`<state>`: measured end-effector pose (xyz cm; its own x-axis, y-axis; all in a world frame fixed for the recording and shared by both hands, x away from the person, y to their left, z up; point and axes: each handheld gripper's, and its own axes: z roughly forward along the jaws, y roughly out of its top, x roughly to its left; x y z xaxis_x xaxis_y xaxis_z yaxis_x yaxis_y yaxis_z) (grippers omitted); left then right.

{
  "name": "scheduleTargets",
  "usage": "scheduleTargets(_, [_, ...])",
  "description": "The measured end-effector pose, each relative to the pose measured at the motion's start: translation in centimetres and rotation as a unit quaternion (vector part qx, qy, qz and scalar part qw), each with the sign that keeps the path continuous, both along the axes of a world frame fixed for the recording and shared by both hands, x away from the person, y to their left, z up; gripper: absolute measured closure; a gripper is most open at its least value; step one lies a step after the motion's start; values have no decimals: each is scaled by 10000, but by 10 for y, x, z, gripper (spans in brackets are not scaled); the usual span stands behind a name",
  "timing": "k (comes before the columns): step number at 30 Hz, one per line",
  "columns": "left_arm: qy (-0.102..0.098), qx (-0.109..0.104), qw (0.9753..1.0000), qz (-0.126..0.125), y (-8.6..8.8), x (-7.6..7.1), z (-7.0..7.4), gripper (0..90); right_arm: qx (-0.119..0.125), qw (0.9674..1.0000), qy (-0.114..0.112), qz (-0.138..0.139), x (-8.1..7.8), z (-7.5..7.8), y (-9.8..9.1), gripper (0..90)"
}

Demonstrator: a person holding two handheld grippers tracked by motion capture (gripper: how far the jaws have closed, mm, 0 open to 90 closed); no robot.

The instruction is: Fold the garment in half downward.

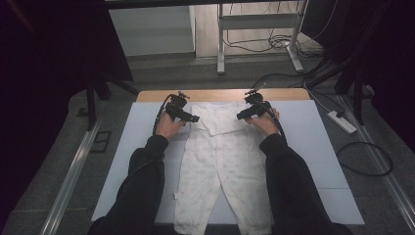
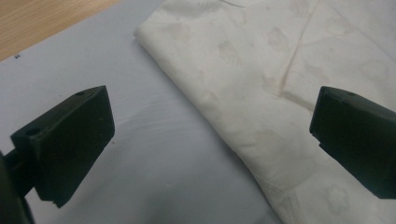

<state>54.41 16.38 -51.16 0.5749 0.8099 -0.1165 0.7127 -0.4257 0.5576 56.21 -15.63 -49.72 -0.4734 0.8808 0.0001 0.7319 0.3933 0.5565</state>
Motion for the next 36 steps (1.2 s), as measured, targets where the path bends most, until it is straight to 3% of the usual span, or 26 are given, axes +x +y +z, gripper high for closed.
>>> scheduleTargets(8, [116,226,9996,104,0,6,-13,0,-159,9997,145,-74,4,-9,-2,118])
scheduleTargets(16, [197,462,9986,155,1,7,-20,34,-148,9996,160,-202,6,-15,-6,204])
scheduleTargets(21, [144,465,9987,155,0,5,-19,60,-140,9996,123,-205,5,-14,-6,293])
scheduleTargets(25, [134,412,9990,-62,-3,2,-14,225,-105,9999,71,-66,3,-13,-4,439])
scheduleTargets(31, [260,336,9986,-299,-10,-1,-8,539,154,9995,189,221,-1,-11,-2,791])
scheduleTargets(36, [398,20,9985,-383,-8,-2,-9,811,267,9991,262,195,-3,-10,0,853])
